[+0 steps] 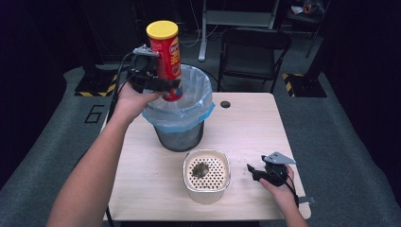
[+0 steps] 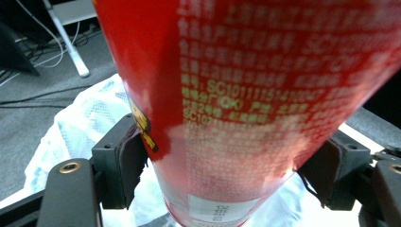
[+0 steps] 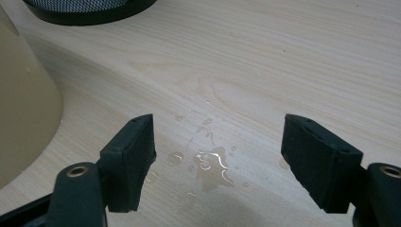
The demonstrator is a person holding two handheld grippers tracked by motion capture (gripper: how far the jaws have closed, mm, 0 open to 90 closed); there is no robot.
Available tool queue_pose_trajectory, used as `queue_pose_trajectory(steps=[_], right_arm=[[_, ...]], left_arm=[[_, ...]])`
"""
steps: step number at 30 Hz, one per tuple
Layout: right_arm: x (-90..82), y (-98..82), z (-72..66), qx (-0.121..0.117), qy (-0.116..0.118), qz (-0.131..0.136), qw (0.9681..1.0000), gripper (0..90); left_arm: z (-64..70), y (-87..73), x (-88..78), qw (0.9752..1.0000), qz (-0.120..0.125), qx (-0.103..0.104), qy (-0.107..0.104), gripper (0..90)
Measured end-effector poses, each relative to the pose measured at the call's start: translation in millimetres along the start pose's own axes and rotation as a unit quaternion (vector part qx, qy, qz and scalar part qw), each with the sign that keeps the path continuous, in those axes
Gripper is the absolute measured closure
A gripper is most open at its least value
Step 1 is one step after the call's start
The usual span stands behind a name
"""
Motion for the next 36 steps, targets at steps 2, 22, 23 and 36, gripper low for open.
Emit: queue_pose_trajectory(steps=[2,22,23,36], right_arm=[[0.3,-0.2,-0.2,-0.005,0.001,-0.001,1.0000,26.2],[0.5,-1.2,-0.9,-0.015,0.002,-0.003,0.9999,26.2],[0.8,-1.1,-1.8,-0.011,0.003,-0.003,0.9999,26.2],[0.3,-0.7,-2.6,-0.015,0.004,-0.003,0.9999,26.2]], left_arm=[[-0.9,-1.6,7.9,1.0000,0.001,-0.008,0.004,23.7],[-38.8,-44.3,28.7,0.9959,-0.041,-0.068,0.043,13.2],[-40.4,-45.4,26.2,0.9958,-0.040,-0.070,0.042,13.7],[-30.5,-58.7,-23.9,0.9985,-0.035,-0.042,-0.004,21.2]])
Point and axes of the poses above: each handheld gripper's, and its own axes: x roughly forward along the jaws, y roughly out of its top, z roughly to its right, the point moved 10 cm from there along x, roughly forward along the jaws, and after that the axes turned 5 degrees about z, right-handed, at the moved point
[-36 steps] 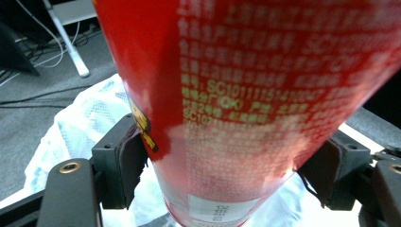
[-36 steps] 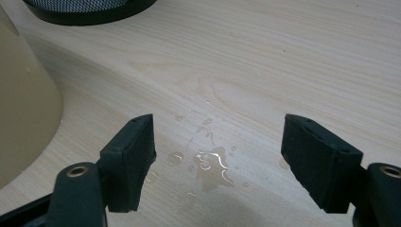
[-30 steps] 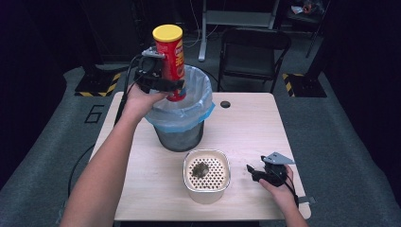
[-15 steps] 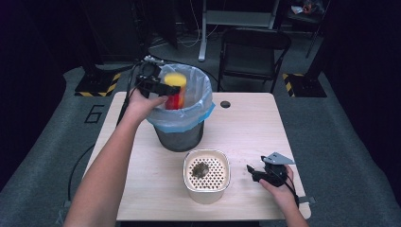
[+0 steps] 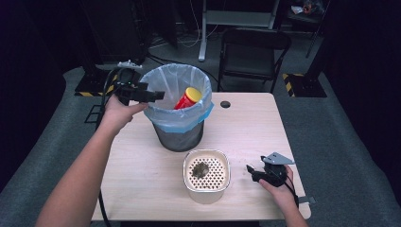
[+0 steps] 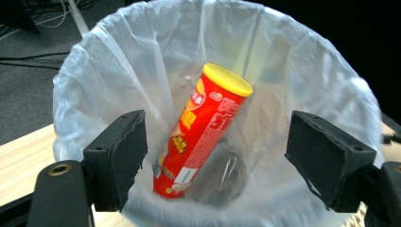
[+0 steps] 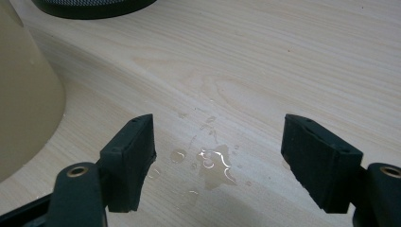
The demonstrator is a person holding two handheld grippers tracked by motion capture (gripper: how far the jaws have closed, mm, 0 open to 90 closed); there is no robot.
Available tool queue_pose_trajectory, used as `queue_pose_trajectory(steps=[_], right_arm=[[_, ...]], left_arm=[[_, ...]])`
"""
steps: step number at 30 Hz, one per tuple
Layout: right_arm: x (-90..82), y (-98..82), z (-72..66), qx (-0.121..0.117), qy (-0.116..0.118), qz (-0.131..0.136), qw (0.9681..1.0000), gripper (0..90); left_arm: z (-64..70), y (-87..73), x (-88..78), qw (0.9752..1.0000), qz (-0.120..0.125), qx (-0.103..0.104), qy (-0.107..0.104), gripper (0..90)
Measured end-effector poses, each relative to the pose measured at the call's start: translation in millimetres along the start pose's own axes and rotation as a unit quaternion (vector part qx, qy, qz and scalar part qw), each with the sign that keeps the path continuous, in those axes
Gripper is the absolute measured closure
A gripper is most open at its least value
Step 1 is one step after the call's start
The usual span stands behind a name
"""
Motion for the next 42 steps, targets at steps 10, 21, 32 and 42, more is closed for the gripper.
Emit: queue_pose_trajectory(steps=[10,21,32,42], right_arm=[[-0.2,-0.4,0.6,0.002,-0.003,-0.001,1.0000,26.2],[1.4,-0.1,-1.8,0.002,-0.003,-0.001,1.0000,26.2],[1.8,-0.9,-1.2,-0.004,-0.002,-0.003,1.0000,26.2],[2.2,-1.7,-1.1,-0.008,-0.006,-0.005,0.9999,26.2]], left_arm=[[16.4,-33.1,-26.5,0.9994,0.007,0.009,-0.033,24.9],[21.9,-96.0,-44.8,0.9992,0.015,0.005,-0.036,25.6],[11.8,-178.1,-27.0,0.9999,0.004,-0.010,-0.007,26.8],[-8.4,-245.6,-11.1,0.9994,-0.008,-0.028,0.021,27.3]])
Point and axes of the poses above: each handheld gripper's, and its own axes: x roughly forward along the jaws, y roughly out of its top, z roughly to its right, the point moved 10 cm from there along x, roughly forward along the jaws, and after that the axes turned 5 degrees about z, right-handed, at the moved point
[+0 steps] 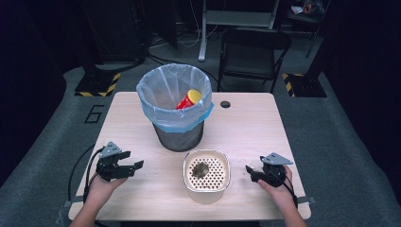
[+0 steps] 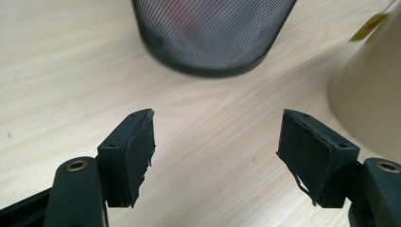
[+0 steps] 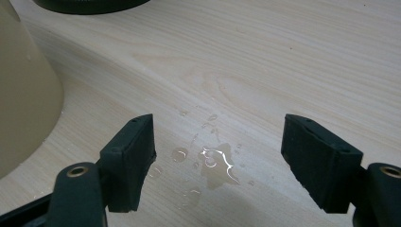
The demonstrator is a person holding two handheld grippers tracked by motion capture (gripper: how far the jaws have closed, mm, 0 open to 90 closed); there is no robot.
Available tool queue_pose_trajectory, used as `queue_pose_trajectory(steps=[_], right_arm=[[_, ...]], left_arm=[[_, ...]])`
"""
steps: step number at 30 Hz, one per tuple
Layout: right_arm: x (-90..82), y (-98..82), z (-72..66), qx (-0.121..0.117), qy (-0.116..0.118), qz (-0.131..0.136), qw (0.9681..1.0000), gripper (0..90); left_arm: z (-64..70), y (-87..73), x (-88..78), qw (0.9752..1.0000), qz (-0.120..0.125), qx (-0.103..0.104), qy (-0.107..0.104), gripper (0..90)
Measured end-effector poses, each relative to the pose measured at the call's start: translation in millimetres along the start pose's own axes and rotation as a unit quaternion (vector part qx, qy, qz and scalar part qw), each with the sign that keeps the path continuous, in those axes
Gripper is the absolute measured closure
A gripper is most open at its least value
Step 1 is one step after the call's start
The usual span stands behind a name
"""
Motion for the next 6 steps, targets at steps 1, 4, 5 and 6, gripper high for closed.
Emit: queue_pose_trajectory(steps=[1,4,5,6], right_arm=[[-0.2,-0.1,0.4,-0.001,-0.001,0.000,1.0000,26.2],[0.5,-2.1,2.1,0.002,-0.003,-0.002,1.0000,26.2],[0.6,-3.2,3.4,0.001,-0.006,-0.005,1.0000,26.2],[0.6,-3.2,3.4,0.001,-0.006,-0.005,1.0000,26.2]], left_arm=[[-5.1,-11.1,3.1,0.9999,-0.003,-0.011,0.001,27.3],[-14.2,-28.0,8.1,0.9996,-0.004,-0.027,0.007,26.6],[-17.8,-33.2,10.1,0.9995,-0.002,-0.030,0.013,26.2],[-17.8,-33.2,10.1,0.9995,-0.002,-0.030,0.013,25.6]])
Point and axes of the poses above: each handheld gripper's, and its own axes: x roughly forward along the jaws, y roughly out of its top, z roughly to its right, the point moved 10 cm from there along x, roughly forward along the jaws, and after that the axes turned 5 degrees about z, right-handed, at the moved point
